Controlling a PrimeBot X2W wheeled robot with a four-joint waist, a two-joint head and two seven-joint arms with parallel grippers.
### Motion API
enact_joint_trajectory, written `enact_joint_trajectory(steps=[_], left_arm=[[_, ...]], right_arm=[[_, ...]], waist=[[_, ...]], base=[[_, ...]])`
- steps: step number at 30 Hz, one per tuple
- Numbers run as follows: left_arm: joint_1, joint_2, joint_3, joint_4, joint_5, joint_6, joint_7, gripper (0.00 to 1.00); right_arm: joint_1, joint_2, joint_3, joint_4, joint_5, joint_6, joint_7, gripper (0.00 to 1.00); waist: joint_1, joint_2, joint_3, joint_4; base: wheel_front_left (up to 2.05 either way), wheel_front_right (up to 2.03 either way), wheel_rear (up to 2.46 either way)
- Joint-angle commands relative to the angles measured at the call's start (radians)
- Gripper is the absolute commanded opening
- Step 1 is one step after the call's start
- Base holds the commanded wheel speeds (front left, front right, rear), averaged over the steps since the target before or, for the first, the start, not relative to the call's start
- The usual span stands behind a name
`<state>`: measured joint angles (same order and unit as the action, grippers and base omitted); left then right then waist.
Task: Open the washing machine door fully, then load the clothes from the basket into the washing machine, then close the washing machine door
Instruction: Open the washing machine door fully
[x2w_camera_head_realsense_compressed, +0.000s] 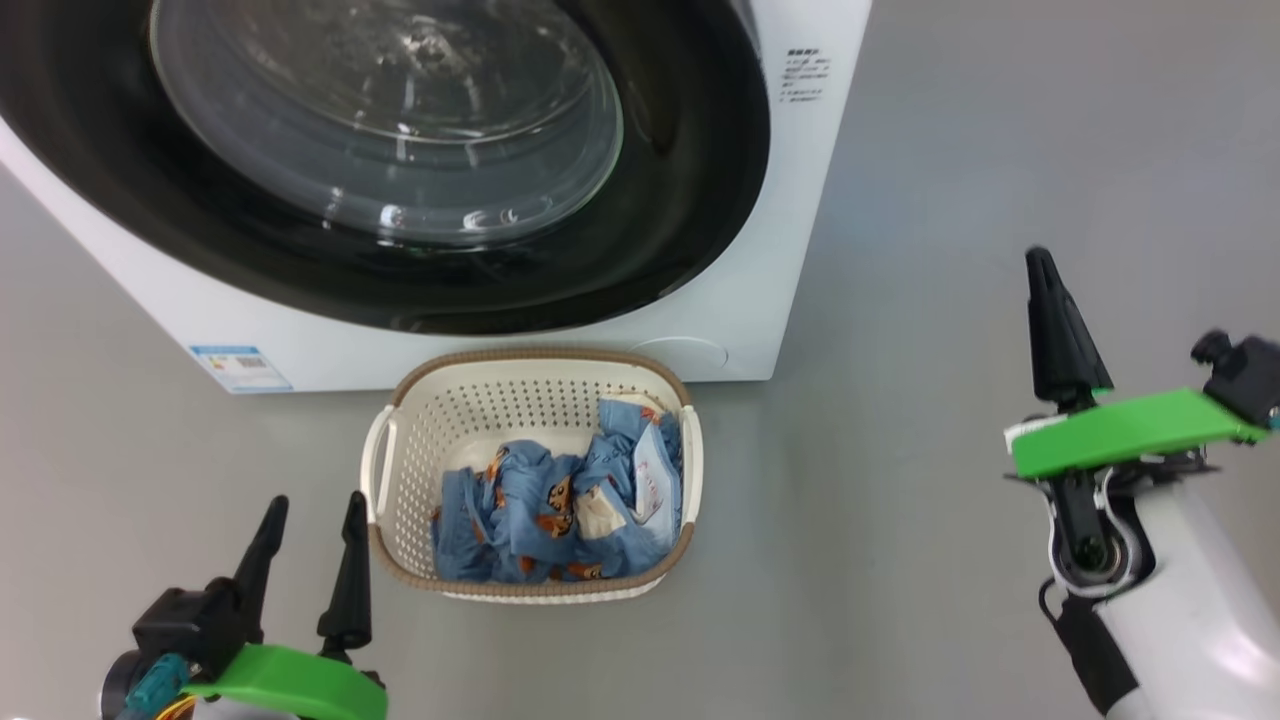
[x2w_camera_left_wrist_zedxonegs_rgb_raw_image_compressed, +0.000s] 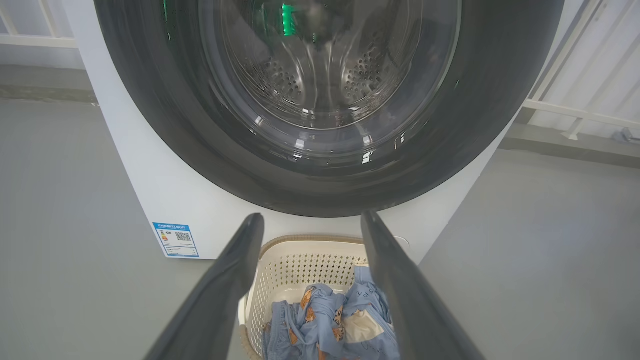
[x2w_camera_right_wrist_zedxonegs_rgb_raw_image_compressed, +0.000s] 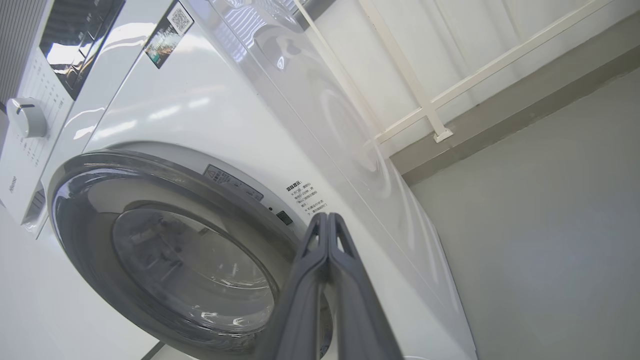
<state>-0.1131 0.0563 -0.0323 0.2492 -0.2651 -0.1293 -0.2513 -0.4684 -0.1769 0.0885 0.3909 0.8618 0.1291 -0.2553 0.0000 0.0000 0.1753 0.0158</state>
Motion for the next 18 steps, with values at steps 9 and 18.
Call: enact_joint_trajectory(steps=[9, 18], left_arm=[[-0.068, 0.008, 0.006, -0.03, -0.014, -0.001, -0.01, 1.0], [-0.093, 0.006, -0.008, -0.031, -0.017, -0.001, -0.01, 1.0]], right_arm=[[-0.155, -0.086, 0.148, -0.005, 0.284, 0.002, 0.034, 0.0], [-0.248, -0.156, 0.197, -0.06, 0.596, 0.002, 0.197, 0.0]], waist=[[0.0, 0.0, 0.064, 0.042], [0.0, 0.0, 0.104, 0.068]], base=[[0.0, 0.0, 0.0], [0.0, 0.0, 0.0]])
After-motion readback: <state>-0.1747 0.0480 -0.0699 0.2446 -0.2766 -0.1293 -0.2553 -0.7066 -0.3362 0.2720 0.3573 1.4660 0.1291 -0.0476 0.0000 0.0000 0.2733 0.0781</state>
